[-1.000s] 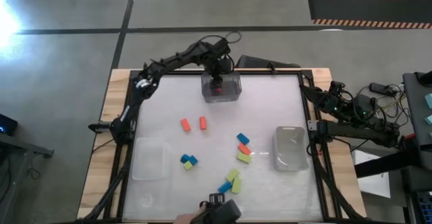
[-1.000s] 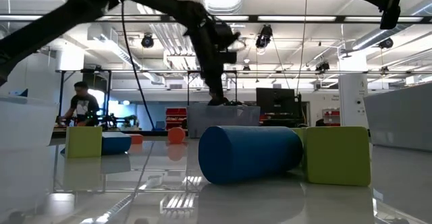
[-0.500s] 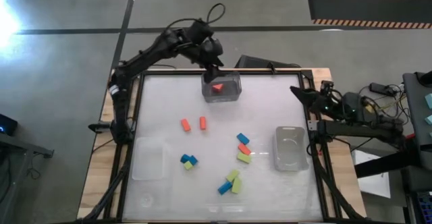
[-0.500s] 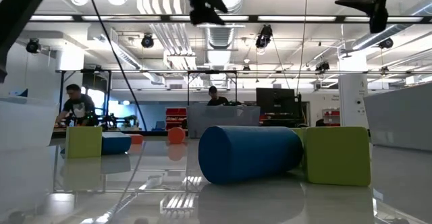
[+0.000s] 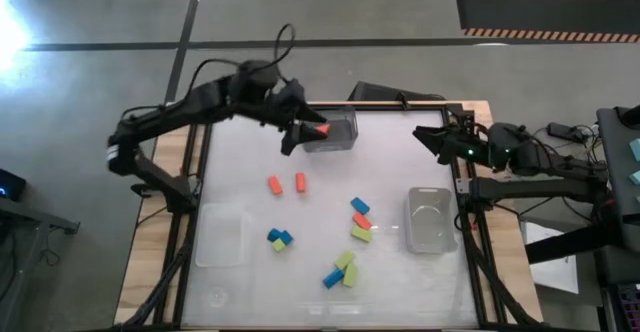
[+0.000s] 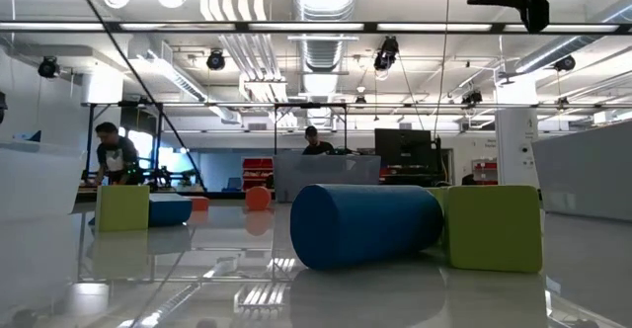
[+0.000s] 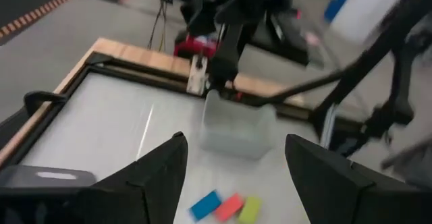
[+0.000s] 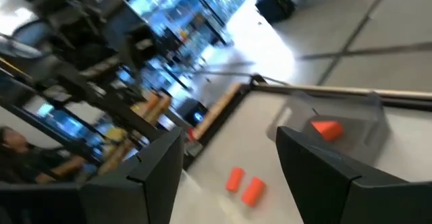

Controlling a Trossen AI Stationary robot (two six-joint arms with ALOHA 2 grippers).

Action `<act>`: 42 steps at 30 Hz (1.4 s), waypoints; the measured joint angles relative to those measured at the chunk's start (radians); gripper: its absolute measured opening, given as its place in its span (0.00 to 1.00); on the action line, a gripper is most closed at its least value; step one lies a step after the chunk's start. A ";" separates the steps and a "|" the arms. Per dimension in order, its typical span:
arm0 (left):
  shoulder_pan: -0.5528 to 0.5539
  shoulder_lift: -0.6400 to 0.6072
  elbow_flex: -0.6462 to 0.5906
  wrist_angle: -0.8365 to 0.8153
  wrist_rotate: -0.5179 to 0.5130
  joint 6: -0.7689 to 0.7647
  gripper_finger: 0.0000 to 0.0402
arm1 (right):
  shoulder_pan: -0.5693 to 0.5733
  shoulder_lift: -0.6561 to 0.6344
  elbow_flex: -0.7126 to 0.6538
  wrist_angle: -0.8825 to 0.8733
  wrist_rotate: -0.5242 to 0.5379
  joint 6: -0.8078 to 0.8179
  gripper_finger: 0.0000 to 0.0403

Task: Sort & place blocks by color
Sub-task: Put the blue block into the white bin

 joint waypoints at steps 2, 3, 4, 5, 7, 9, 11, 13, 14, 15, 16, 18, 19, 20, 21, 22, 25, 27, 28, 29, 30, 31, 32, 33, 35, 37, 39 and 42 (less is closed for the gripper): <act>-0.013 -0.060 -0.105 0.087 -0.025 -0.070 0.58 | 0.000 0.037 0.043 -0.047 -0.012 0.001 0.56; -0.019 -0.091 -0.155 0.123 -0.040 -0.109 0.58 | 0.000 0.053 0.062 -0.069 -0.017 0.008 0.56; -0.024 -0.115 -0.201 0.151 -0.045 -0.144 0.58 | 0.000 0.070 0.081 -0.094 -0.021 0.020 0.56; -0.030 -0.142 -0.243 0.179 -0.054 -0.183 0.58 | 0.000 0.088 0.099 -0.119 -0.024 0.031 0.56; -0.039 -0.187 -0.320 0.219 -0.063 -0.247 0.58 | 0.000 0.123 0.137 -0.167 -0.053 0.053 0.56; -0.049 -0.228 -0.386 0.247 -0.082 -0.300 0.58 | 0.000 0.160 0.179 -0.222 -0.077 0.076 0.56; -0.057 -0.260 -0.443 0.262 -0.107 -0.348 0.58 | 0.000 0.203 0.224 -0.284 -0.097 0.100 0.56; -0.058 -0.288 -0.490 0.261 -0.129 -0.394 0.58 | 0.000 0.250 0.274 -0.345 -0.123 0.112 0.56; -0.057 -0.301 -0.509 0.260 -0.143 -0.415 0.58 | 0.000 0.275 0.299 -0.375 -0.131 0.117 0.56; -0.057 -0.310 -0.527 0.261 -0.156 -0.432 0.58 | 0.000 0.300 0.325 -0.405 -0.140 0.125 0.56; -0.057 -0.320 -0.545 0.264 -0.166 -0.441 0.58 | 0.000 0.330 0.348 -0.433 -0.152 0.131 0.56; -0.056 -0.336 -0.574 0.262 -0.175 -0.463 0.58 | 0.000 0.390 0.397 -0.500 -0.181 0.140 0.56; -0.056 -0.342 -0.584 0.267 -0.179 -0.466 0.58 | 0.000 0.416 0.425 -0.529 -0.197 0.144 0.56; -0.056 -0.348 -0.596 0.278 -0.185 -0.466 0.58 | 0.000 0.442 0.452 -0.553 -0.216 0.150 0.56; -0.056 -0.354 -0.606 0.288 -0.188 -0.467 0.58 | 0.000 0.470 0.475 -0.580 -0.236 0.158 0.56; -0.055 -0.358 -0.613 0.297 -0.189 -0.466 0.58 | 0.000 0.499 0.492 -0.609 -0.252 0.164 0.56; -0.055 -0.367 -0.618 0.310 -0.192 -0.466 0.58 | 0.000 0.584 0.531 -0.665 -0.299 0.184 0.56; -0.055 -0.370 -0.618 0.311 -0.192 -0.465 0.58 | 0.001 0.635 0.548 -0.700 -0.323 0.184 0.56; -0.055 -0.372 -0.618 0.310 -0.192 -0.462 0.58 | 0.001 0.656 0.556 -0.706 -0.332 0.177 0.56; -0.055 -0.373 -0.618 0.311 -0.193 -0.460 0.58 | 0.001 0.674 0.564 -0.699 -0.335 0.164 0.56; -0.055 -0.375 -0.617 0.315 -0.194 -0.458 0.58 | 0.001 0.693 0.569 -0.694 -0.336 0.156 0.56; -0.055 -0.377 -0.618 0.317 -0.195 -0.458 0.58 | 0.001 0.714 0.573 -0.696 -0.336 0.146 0.56; -0.055 -0.378 -0.618 0.316 -0.196 -0.458 0.58 | 0.001 0.736 0.575 -0.698 -0.336 0.133 0.56; -0.055 -0.379 -0.618 0.316 -0.199 -0.457 0.58 | 0.001 0.758 0.576 -0.697 -0.336 0.123 0.56; -0.055 -0.379 -0.617 0.315 -0.204 -0.457 0.58 | 0.001 0.796 0.579 -0.698 -0.336 0.094 0.56; -0.054 -0.377 -0.617 0.315 -0.220 -0.456 0.58 | 0.001 0.829 0.586 -0.695 -0.336 0.065 0.56; -0.054 -0.375 -0.617 0.316 -0.245 -0.442 0.58 | 0.010 0.862 0.588 -0.691 -0.336 0.045 0.56; -0.051 -0.374 -0.617 0.331 -0.276 -0.437 0.58 | 0.035 0.917 0.586 -0.690 -0.336 0.030 0.56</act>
